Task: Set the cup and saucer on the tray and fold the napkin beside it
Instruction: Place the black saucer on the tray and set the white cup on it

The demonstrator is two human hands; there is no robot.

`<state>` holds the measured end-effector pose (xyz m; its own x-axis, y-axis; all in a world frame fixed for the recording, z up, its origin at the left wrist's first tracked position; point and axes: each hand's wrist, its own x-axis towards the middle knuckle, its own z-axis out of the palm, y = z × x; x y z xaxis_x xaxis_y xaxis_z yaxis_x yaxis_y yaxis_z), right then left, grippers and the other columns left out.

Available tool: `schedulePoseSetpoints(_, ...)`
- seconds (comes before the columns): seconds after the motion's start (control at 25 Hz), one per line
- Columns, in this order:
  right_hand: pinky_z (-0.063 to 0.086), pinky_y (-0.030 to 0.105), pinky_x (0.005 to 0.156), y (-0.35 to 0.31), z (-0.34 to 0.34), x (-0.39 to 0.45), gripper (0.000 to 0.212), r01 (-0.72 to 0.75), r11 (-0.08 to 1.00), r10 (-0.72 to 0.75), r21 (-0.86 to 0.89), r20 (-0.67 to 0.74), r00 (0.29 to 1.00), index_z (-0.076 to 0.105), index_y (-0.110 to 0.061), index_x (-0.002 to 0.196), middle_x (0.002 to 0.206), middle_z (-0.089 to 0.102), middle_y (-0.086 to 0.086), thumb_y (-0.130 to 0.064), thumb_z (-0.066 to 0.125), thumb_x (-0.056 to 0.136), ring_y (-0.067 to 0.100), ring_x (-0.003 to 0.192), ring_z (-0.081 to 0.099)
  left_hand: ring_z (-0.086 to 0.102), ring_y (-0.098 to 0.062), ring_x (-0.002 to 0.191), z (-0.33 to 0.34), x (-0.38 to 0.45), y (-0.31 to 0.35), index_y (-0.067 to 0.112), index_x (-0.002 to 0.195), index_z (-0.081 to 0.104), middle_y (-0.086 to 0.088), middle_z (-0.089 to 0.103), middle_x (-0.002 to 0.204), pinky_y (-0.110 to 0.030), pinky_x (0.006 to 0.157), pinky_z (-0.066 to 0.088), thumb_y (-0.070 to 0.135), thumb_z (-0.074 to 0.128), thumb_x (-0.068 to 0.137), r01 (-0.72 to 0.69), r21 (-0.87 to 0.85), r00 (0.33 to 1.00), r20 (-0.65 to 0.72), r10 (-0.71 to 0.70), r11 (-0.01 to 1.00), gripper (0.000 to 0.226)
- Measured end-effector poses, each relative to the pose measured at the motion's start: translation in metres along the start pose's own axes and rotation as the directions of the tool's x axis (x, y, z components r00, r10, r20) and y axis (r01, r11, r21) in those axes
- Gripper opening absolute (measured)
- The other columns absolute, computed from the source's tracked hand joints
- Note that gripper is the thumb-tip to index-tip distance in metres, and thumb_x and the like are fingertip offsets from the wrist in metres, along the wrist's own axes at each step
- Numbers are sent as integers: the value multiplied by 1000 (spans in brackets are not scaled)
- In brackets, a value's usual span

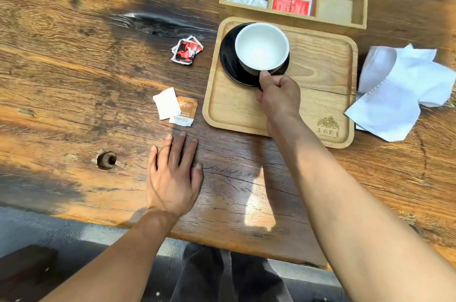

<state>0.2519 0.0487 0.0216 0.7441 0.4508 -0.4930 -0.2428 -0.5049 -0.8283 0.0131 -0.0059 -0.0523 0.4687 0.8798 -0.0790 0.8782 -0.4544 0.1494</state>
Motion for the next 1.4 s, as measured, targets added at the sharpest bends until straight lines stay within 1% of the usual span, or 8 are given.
schedulePoseSetpoints(0.24,54,33,76,-5,5,7,27,0,1000,0,-31,18,1000,52,-23,66,67,63,-6,-37,61,87,16,72,64,29,-30,140,0,1,-1,25,141,38,-4,39,150,-50,114,19,40,39,90,1,20,1000,27,-1,1000,54)
schedulePoseSetpoints(0.44,47,25,64,-7,2,6,25,-19,999,21,-49,39,999,55,-24,68,66,65,-6,-41,62,86,12,69,65,29,-29,141,-5,1,2,24,141,40,-5,42,149,-49,114,18,40,39,90,16,24,999,41,-17,1000,53)
schedulePoseSetpoints(0.72,55,38,85,-6,1,5,25,0,999,3,-50,59,998,57,-23,69,70,66,-9,-41,62,86,21,85,70,31,-29,140,-10,1,5,24,141,39,-6,42,149,-51,114,22,40,37,90,30,40,996,78,-33,999,53)
schedulePoseSetpoints(0.88,54,41,89,-4,0,5,25,-3,999,6,-48,55,998,58,-24,68,78,67,-9,-42,62,85,21,89,69,30,-29,141,-8,1,4,24,141,38,-5,42,150,-51,114,21,41,36,91,30,36,996,78,-33,999,53)
schedulePoseSetpoints(1.04,52,41,93,-2,-3,3,18,-14,999,15,-29,42,999,63,-22,86,91,69,-6,-40,63,84,18,94,67,30,-28,141,-3,0,2,26,142,38,-4,41,150,-50,114,18,42,34,92,30,25,997,68,-32,999,53)
schedulePoseSetpoints(1.28,54,41,90,8,-18,-9,14,-24,1000,24,4,44,999,60,-25,87,80,65,-10,-39,58,87,15,84,66,29,-29,140,0,0,-1,24,142,39,-5,40,150,-52,114,19,41,37,90,11,12,998,61,-12,1000,54)
schedulePoseSetpoints(1.36,51,40,91,13,-26,-12,22,47,995,-45,-88,20,999,62,-21,98,92,66,-8,-39,54,88,18,93,65,29,-30,141,1,0,-1,23,142,38,-6,40,151,-52,114,19,40,36,90,4,12,998,58,-5,1000,54)
schedulePoseSetpoints(1.4,49,36,90,17,-32,-13,28,118,969,-119,-217,7,993,61,-19,105,101,66,-4,-40,51,89,18,97,63,28,-29,141,0,0,-1,23,142,37,-6,40,151,-53,114,19,40,35,91,1,16,998,58,-1,1000,55)
